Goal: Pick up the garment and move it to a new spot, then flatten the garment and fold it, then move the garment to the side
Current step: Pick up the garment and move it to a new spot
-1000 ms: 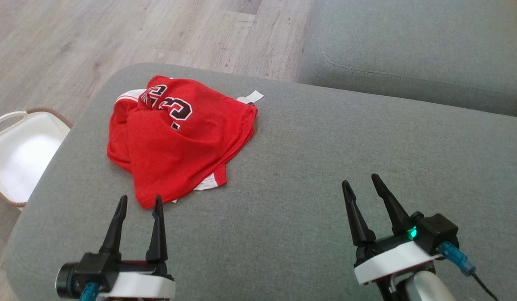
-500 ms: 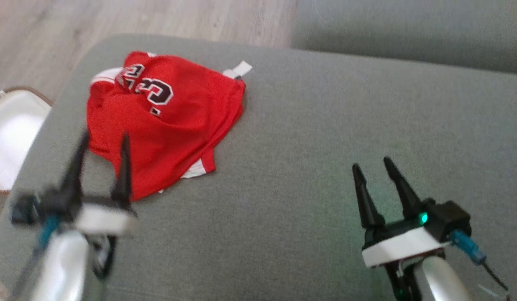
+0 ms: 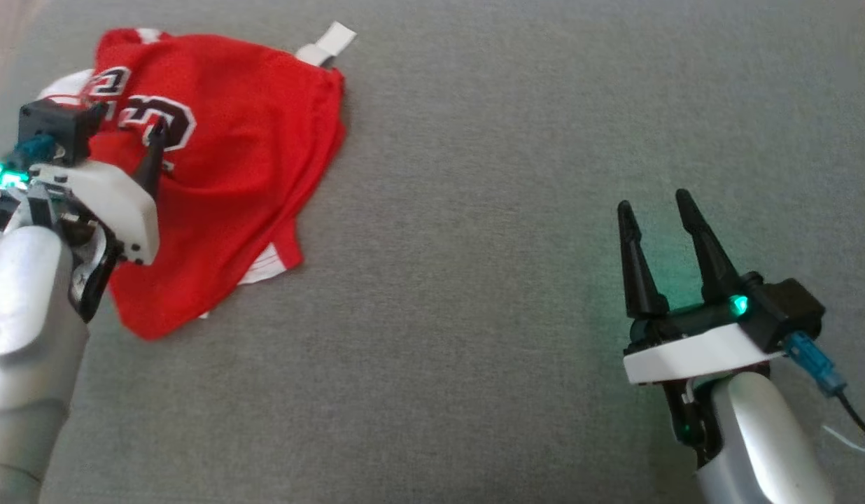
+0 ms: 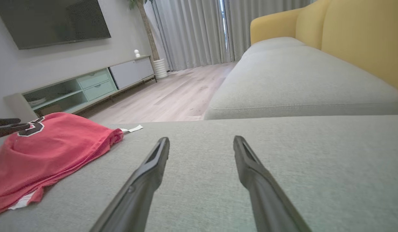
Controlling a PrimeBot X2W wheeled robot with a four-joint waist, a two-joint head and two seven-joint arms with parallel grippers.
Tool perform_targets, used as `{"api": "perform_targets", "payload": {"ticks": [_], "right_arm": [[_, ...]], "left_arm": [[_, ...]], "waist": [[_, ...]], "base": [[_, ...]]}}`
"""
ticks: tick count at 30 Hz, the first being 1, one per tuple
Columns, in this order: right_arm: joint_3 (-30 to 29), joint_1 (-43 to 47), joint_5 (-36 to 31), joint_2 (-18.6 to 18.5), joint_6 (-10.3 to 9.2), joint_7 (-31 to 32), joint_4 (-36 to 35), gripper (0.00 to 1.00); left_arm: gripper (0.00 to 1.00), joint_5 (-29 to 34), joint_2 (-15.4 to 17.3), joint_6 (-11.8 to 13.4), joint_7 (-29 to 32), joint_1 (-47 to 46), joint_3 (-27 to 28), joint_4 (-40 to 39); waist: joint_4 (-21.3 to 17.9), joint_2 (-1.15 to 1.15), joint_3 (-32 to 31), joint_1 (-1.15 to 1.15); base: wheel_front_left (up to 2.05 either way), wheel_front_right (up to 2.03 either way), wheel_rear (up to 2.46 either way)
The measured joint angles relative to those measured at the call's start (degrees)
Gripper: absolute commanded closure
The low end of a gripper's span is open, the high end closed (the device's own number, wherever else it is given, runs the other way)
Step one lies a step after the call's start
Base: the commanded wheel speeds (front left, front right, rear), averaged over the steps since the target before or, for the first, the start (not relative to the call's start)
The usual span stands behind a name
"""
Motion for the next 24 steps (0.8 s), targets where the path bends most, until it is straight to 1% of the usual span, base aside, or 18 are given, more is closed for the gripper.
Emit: {"api": "perform_targets", "payload": {"ticks": [3, 5, 6, 7, 8, 10, 16, 18, 21, 24], "right_arm": [[-0.23, -0.1, 0.01, -0.03, 0.0, 0.0, -0.09, 0.0], [-0.21, -0.28, 0.01, -0.02, 0.0, 0.0, -0.1, 0.0], [-0.22, -0.51, 0.01, -0.03, 0.0, 0.0, -0.11, 0.0], [-0.21, -0.83, 0.01, -0.03, 0.0, 0.0, -0.13, 0.0], [-0.2, -1.05, 0.01, -0.03, 0.0, 0.0, -0.22, 0.0], [-0.23, -1.12, 0.01, -0.03, 0.0, 0.0, -0.37, 0.0], [-0.18, -0.98, 0.01, -0.03, 0.0, 0.0, -0.13, 0.0], [-0.07, -0.81, 0.08, -0.03, 0.0, 0.0, 0.16, 0.0], [0.29, -0.6, 0.33, -0.02, 0.0, 0.0, 0.64, 0.0], [0.78, -0.41, 0.78, -0.03, 0.0, 0.0, 1.03, 0.0]], "left_arm": [[0.0, -3.08, 0.66, -0.01, 2.68, -1.82, -3.55, 3.69], [0.0, -5.03, 1.11, -0.01, 3.31, -2.53, -5.32, 5.36], [0.24, -5.98, 1.37, -0.01, 3.35, -2.75, -6.24, 6.11], [1.0, -6.91, 1.52, -0.01, 3.58, -2.93, -7.09, 6.75], [1.0, -7.73, 1.59, -0.01, 3.45, -3.11, -7.71, 7.21], [1.0, -8.76, 1.8, 0.0, 0.87, -3.47, -8.43, 7.64], [1.0, -9.0, 2.13, 0.02, -11.76, -7.69, -7.56, 7.68], [1.0, -8.92, 2.08, 0.19, -15.03, -9.34, -6.68, 7.0], [1.0, -8.4, 2.08, 0.62, -17.9, -10.43, -6.46, 5.09], [1.0, -8.42, 1.82, 1.18, -18.33, -10.3, -6.64, 2.66]], "waist": [[-1.25, 0.0, 1.13, 0.0], [-1.85, 0.0, 1.68, -0.01], [-2.09, 0.0, 1.9, -0.01], [-2.29, 0.0, 2.04, -0.01], [-2.44, 0.0, 2.13, -0.01], [-2.61, 0.0, 2.15, -0.01], [-2.4, 0.0, 0.66, -0.02], [-2.28, 0.0, -0.25, -0.02], [-2.17, 0.0, -1.92, -0.02], [-2.23, 0.0, -3.67, -0.02]], "base": [[0.0, 0.0, 0.0], [0.0, 0.0, 0.0], [0.0, 0.0, 0.0], [0.0, 0.0, 0.0], [0.0, 0.0, 0.0], [0.0, 0.0, 0.0], [0.0, 0.0, 0.0], [0.0, 0.0, 0.0], [0.0, 0.0, 0.0], [0.0, 0.0, 0.0]]}}
